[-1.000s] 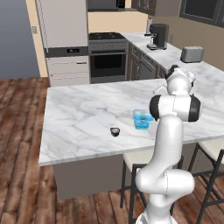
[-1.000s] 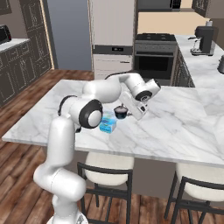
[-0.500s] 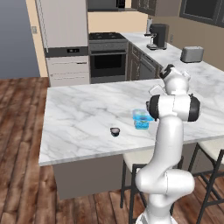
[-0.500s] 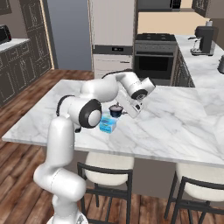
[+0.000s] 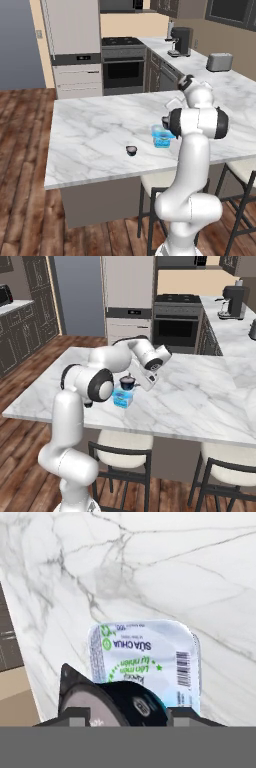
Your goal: Stack the yogurt containers by placing the smaller containers on top of the larger containers.
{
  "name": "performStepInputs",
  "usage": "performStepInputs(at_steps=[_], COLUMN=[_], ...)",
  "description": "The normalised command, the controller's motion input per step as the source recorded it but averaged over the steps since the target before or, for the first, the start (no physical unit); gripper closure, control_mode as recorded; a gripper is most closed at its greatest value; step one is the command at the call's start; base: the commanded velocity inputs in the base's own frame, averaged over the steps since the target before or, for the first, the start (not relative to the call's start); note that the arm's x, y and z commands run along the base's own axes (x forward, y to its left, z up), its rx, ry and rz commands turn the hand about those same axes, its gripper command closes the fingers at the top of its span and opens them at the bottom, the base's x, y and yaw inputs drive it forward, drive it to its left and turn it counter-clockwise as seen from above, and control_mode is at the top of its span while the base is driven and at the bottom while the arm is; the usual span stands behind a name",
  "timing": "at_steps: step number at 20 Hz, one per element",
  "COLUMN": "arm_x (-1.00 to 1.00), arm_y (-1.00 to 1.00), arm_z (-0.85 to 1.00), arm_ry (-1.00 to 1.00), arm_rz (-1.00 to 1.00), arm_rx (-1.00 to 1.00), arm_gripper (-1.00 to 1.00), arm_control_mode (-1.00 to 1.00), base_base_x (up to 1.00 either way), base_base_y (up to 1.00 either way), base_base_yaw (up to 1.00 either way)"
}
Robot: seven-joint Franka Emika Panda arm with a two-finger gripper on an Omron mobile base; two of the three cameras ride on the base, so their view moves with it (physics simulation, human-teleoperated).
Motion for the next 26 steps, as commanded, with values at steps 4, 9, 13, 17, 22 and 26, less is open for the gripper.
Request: performStepInputs(at_steps=[4, 9, 13, 17, 22, 26], arm_x=[0.02, 0.07, 0.07, 0.13, 0.09, 0.02], arm_y=[0.16, 0.1, 0.09, 0.01, 0.0, 0.0], arm_z=[-0.1, -0.13, -0.11, -0.11, -0.11, -0.08], arm_ry=[0.0, 0.0, 0.0, 0.0, 0.0, 0.0], arm_rz=[0.0, 0.0, 0.0, 0.0, 0.0, 0.0], arm_rx=[0.0, 0.0, 0.0, 0.0, 0.0, 0.0], arm_gripper=[1.0, 1.0, 1.0, 1.0, 1.0, 1.0], arm_control_mode=[-1.0, -1.0, -1.0, -1.0, -1.0, -1.0], base_base_x=[0.0, 0.0, 0.0, 0.0, 0.0, 0.0], base_base_y=[0.0, 0.0, 0.0, 0.0, 0.0, 0.0], base_base_yaw=[0.0, 0.0, 0.0, 0.0, 0.0, 0.0])
